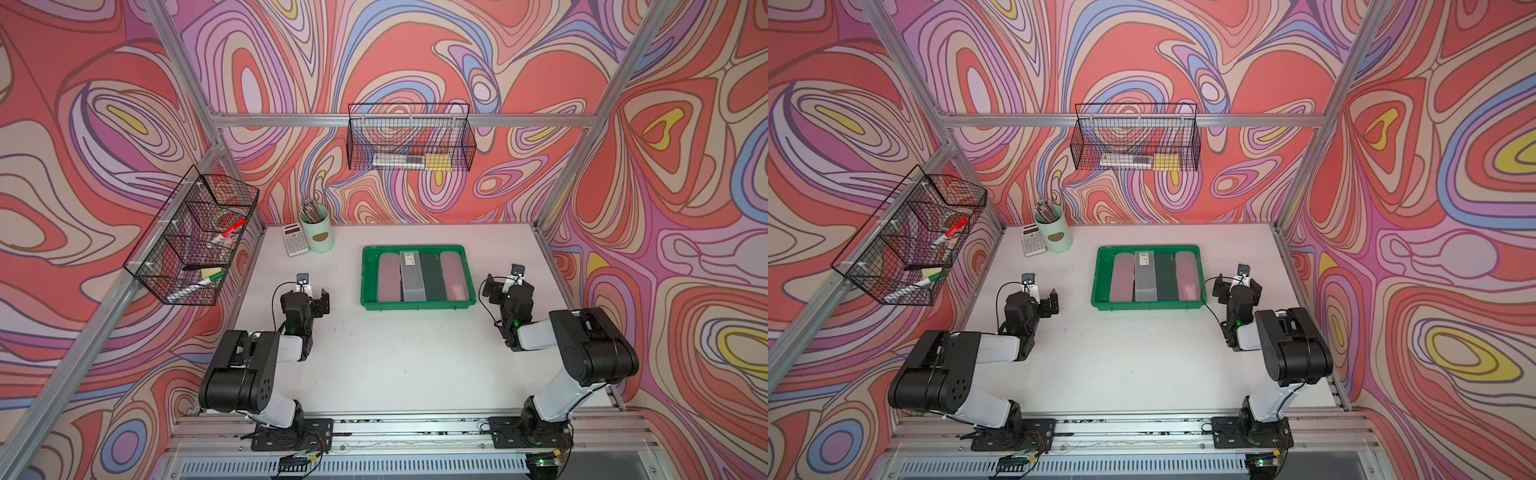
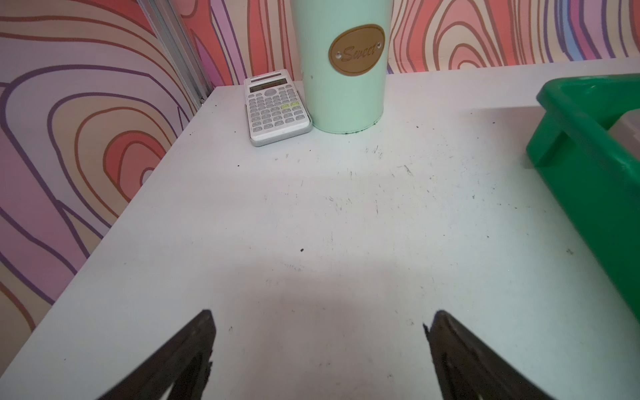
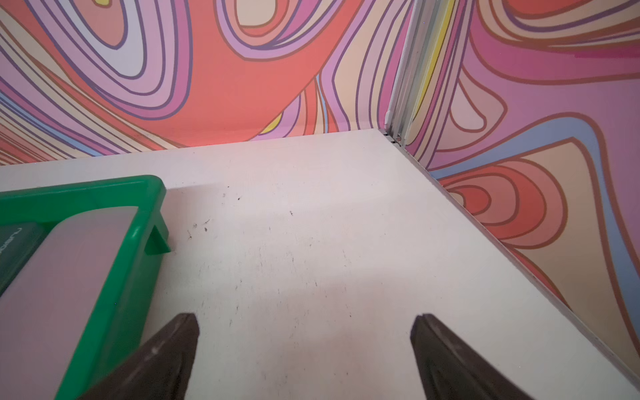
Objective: Put the pencil case into the storage box
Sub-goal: Reset both arms
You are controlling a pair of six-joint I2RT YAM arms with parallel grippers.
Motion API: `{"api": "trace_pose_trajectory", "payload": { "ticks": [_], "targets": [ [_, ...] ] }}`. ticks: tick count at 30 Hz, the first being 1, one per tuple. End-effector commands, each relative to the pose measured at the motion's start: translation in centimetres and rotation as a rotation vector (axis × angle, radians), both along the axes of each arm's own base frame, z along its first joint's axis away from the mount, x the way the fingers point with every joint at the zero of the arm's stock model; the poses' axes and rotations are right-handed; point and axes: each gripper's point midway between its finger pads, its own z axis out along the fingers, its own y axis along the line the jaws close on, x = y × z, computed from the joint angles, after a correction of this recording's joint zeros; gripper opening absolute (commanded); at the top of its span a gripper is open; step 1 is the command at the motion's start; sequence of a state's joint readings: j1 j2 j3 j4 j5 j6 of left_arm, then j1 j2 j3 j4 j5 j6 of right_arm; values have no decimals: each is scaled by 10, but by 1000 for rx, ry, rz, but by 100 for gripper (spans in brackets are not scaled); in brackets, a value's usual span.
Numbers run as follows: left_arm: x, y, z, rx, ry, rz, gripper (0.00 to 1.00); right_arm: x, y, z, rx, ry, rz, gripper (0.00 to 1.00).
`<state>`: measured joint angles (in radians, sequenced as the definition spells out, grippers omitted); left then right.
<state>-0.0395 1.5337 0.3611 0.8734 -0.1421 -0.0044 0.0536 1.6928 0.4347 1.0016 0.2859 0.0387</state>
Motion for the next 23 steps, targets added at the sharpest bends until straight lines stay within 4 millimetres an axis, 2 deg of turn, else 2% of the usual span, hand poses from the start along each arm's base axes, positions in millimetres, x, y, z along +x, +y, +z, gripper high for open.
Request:
{"api": "trace_pose_trajectory", "payload": {
  "ticks": [1, 23],
  "targets": [
    [6, -1, 7, -10, -30, -6, 99, 4, -1, 2, 6, -9, 2, 98],
    [6, -1, 6, -35, -20, -18, 99, 4, -1, 2, 6, -9, 2, 98]
  ]
}}
